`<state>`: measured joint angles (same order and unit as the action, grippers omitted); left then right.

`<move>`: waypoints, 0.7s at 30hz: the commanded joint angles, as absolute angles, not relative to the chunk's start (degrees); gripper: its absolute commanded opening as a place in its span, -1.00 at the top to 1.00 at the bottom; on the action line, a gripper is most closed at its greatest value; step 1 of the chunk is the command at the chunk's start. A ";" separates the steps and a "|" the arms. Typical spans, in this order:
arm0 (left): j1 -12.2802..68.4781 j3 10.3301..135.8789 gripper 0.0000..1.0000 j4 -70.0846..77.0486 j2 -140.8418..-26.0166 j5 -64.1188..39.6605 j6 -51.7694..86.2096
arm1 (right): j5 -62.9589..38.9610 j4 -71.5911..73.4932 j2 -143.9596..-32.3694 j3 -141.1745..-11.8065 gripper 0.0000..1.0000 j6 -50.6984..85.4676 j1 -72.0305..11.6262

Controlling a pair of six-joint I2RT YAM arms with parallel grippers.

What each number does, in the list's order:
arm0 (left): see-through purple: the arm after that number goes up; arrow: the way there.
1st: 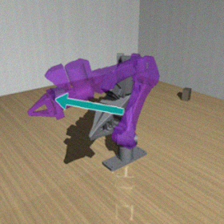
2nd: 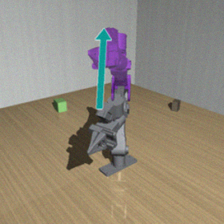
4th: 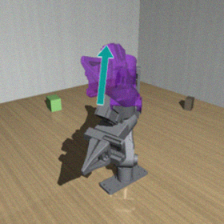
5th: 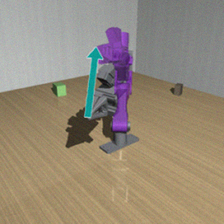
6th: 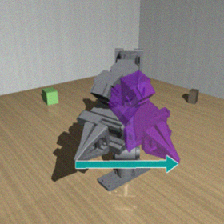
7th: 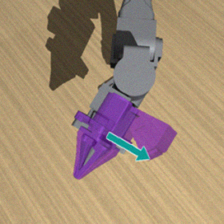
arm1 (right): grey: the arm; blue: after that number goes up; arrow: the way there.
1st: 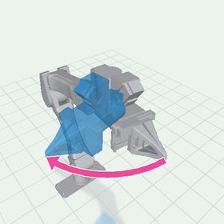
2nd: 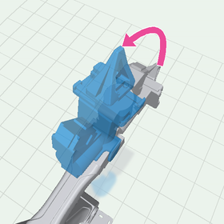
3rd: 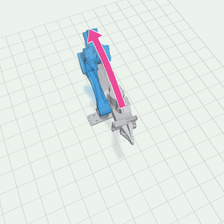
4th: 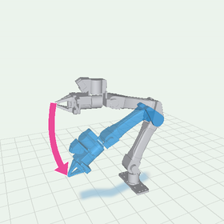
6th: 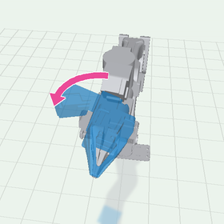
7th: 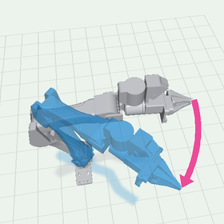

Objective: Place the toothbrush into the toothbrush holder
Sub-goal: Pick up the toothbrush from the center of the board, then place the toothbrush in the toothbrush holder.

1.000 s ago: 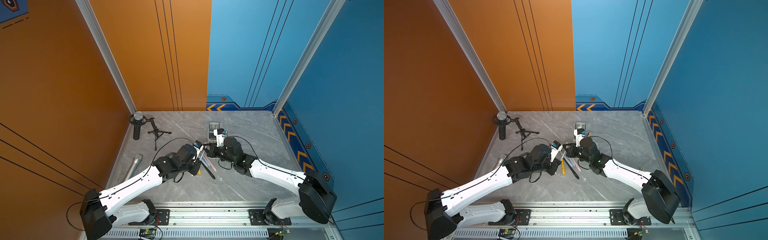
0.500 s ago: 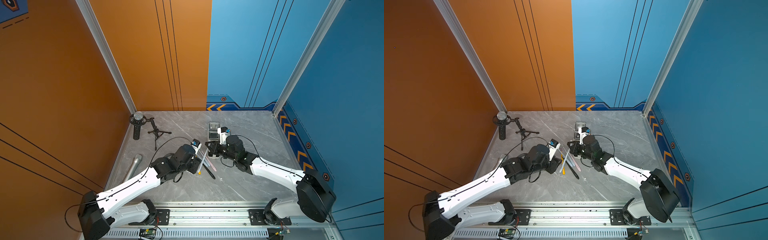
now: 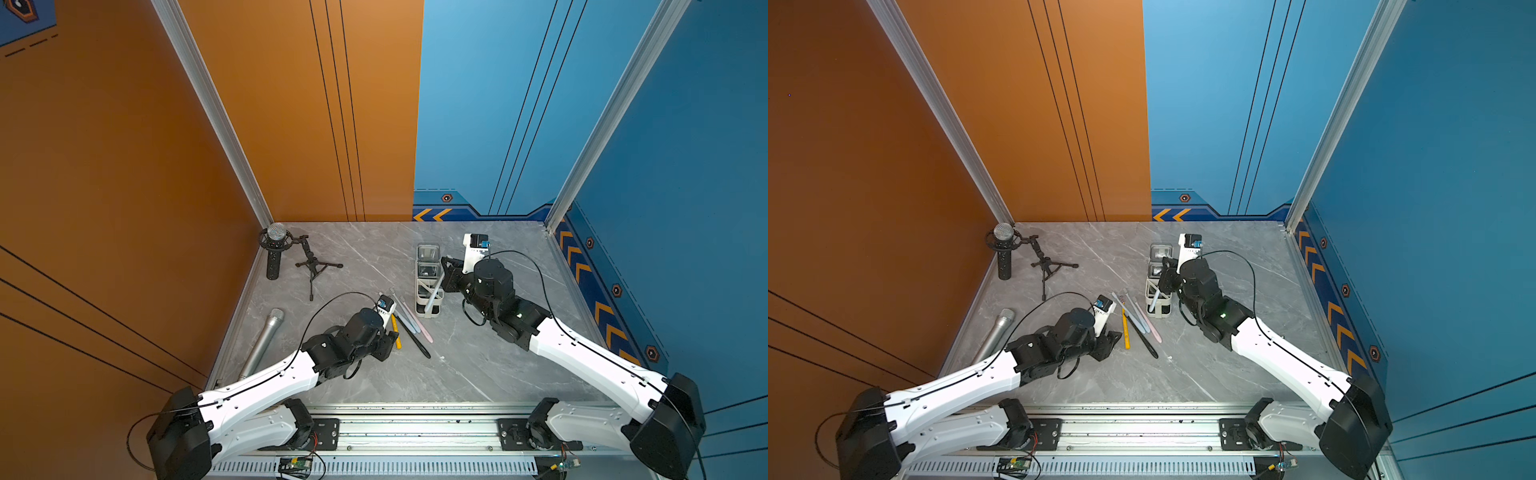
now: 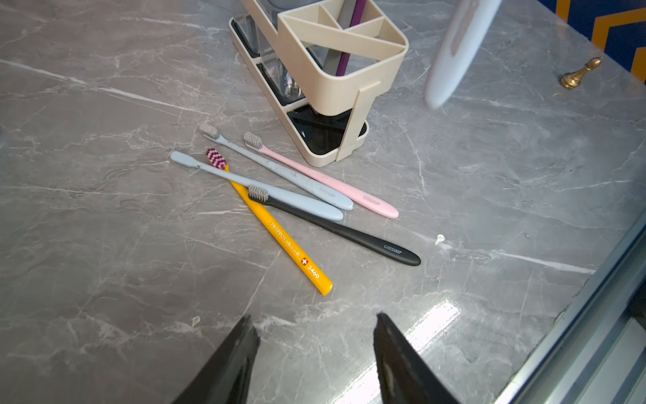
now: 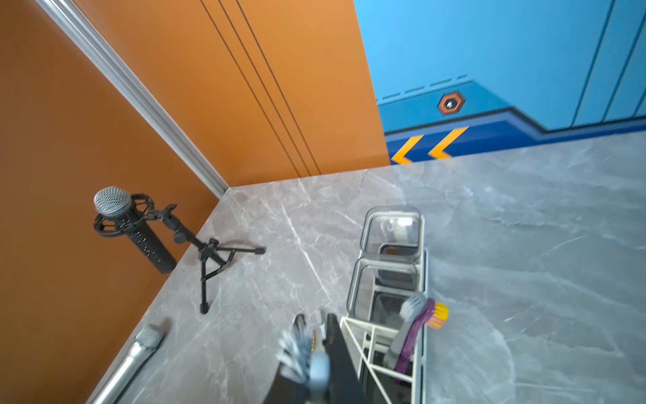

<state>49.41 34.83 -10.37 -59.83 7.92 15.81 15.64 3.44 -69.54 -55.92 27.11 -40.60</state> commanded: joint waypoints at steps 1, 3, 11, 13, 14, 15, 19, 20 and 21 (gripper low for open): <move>49.16 32.45 -0.16 -1.46 -60.29 3.85 13.45 | 24.11 2.26 -69.15 -57.12 1.00 21.89 -40.62; 49.14 32.64 -0.17 -0.91 -62.28 -0.34 10.64 | 28.64 2.68 -69.41 -57.13 1.00 22.29 -41.06; 49.17 32.12 -0.17 3.39 -69.49 -5.45 6.33 | 34.99 12.84 -71.90 -54.59 1.00 16.43 -42.56; 49.13 33.11 -0.17 3.43 -71.12 -8.13 5.14 | 35.13 12.62 -72.92 -55.54 1.00 16.52 -42.35; 49.05 33.61 -0.16 3.38 -71.86 -9.38 4.94 | 35.25 12.54 -73.76 -56.18 1.00 16.49 -42.13; 49.14 33.92 -0.15 3.43 -72.40 -10.07 4.95 | 34.97 12.80 -74.40 -56.53 1.00 16.32 -41.95; 49.39 34.37 -0.13 4.00 -73.83 -9.98 5.23 | 34.01 14.99 -76.60 -57.13 1.00 15.39 -41.19; 49.47 34.40 -0.13 4.20 -73.91 -10.00 5.19 | 33.49 15.61 -77.01 -57.05 1.00 15.38 -40.97; 49.49 34.44 -0.13 4.22 -73.92 -9.78 5.25 | 32.96 16.12 -77.38 -56.98 1.00 15.38 -40.71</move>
